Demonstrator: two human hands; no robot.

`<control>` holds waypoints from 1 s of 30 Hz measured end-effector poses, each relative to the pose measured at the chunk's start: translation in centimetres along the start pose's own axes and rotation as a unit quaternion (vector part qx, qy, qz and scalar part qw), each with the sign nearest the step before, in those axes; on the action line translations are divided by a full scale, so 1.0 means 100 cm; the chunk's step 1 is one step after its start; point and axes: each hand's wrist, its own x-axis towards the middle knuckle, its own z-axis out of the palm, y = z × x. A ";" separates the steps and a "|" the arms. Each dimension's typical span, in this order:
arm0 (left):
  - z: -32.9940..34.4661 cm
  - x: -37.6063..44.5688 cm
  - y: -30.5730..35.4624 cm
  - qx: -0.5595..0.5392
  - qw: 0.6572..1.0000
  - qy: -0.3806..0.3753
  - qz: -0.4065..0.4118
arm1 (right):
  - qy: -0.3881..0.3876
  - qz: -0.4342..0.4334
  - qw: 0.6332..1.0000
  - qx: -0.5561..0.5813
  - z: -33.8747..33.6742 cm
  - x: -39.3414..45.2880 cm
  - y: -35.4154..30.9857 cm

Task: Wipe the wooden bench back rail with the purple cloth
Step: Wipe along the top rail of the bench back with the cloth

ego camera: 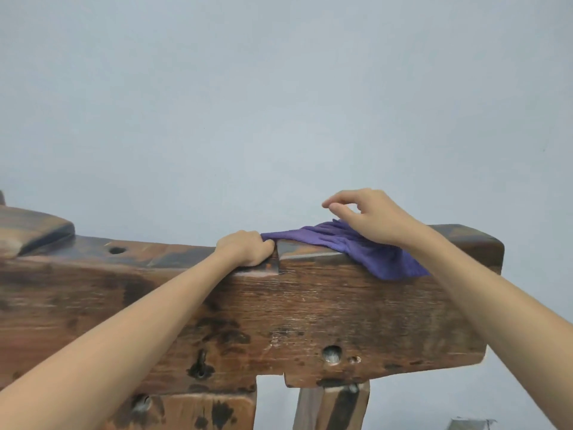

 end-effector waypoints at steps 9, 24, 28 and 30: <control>-0.005 -0.004 -0.003 -0.009 1.000 0.002 -0.021 | -0.238 0.092 0.949 -0.183 0.090 0.075 -0.079; -0.005 -0.008 0.001 -0.035 0.999 0.009 -0.016 | -0.212 0.201 0.931 -0.220 0.076 0.068 -0.051; -0.007 -0.018 -0.002 -0.020 0.999 0.022 -0.013 | -0.219 0.184 0.932 -0.224 0.108 0.081 -0.090; -0.009 -0.024 -0.007 -0.010 1.000 0.017 0.010 | -0.210 0.152 0.938 -0.232 0.109 0.075 -0.092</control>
